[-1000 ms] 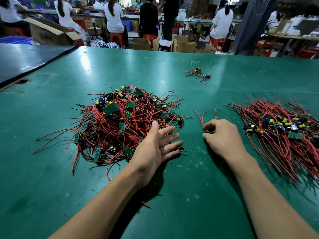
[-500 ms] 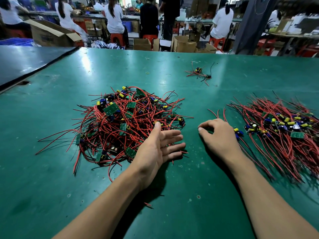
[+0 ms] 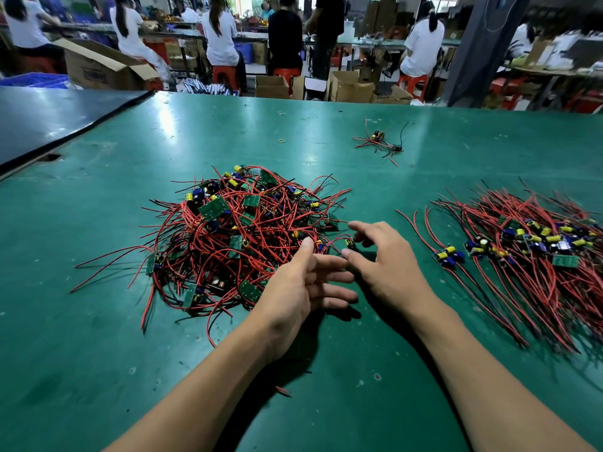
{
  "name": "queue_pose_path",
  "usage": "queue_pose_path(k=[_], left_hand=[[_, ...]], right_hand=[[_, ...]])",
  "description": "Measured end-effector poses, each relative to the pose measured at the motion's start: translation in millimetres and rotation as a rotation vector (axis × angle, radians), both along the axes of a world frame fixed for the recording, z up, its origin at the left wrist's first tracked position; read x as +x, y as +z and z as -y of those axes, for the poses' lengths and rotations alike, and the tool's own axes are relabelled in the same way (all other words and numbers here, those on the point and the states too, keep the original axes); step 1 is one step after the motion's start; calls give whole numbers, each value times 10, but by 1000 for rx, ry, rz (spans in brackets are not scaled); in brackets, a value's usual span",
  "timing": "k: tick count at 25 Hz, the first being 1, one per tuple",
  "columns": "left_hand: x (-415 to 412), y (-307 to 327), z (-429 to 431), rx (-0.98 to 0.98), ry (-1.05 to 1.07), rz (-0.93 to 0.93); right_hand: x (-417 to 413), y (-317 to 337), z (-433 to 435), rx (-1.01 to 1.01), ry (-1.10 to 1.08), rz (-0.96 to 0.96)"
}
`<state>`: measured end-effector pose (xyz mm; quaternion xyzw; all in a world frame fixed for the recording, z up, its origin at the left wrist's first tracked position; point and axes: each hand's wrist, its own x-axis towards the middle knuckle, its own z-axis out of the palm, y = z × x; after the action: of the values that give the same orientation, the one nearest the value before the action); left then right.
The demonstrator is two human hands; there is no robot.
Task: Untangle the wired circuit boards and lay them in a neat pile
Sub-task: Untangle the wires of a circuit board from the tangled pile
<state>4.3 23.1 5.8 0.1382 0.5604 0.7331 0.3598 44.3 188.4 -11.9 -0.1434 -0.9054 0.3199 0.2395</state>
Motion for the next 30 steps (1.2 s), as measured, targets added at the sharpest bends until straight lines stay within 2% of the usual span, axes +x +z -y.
queue_pose_path(k=[3,6,7,9,12,19,21,24,27,30], left_hand=[[6,10,8,10,-18,9],[11,23,27,9,-25,6],[14,25,35,3,-24,5],[22,38,56,-12,-15,12],[38,51,63,-14,9,4],[41,51,73,2,-31,-31],[44,48,68,1,-36,-48],[35,43,52,30,-32,-34],[14,24,56,57,-41,-40],[22,-21,68,75,-69,-68]], right_hand=[[-21,-59,5,24,-46,33],[-20,-32,-2,-90,-119,-179],[-14,7,-16,-215,-147,-266],[-12,109,-47,-588,-140,-423],[14,250,-29,-1145,10,-495],[92,418,23,-1679,355,-357],[135,443,42,-1619,437,-263],[139,371,141,-1316,477,-90],[119,319,231,-1242,491,16],[110,296,250,-1232,417,49]])
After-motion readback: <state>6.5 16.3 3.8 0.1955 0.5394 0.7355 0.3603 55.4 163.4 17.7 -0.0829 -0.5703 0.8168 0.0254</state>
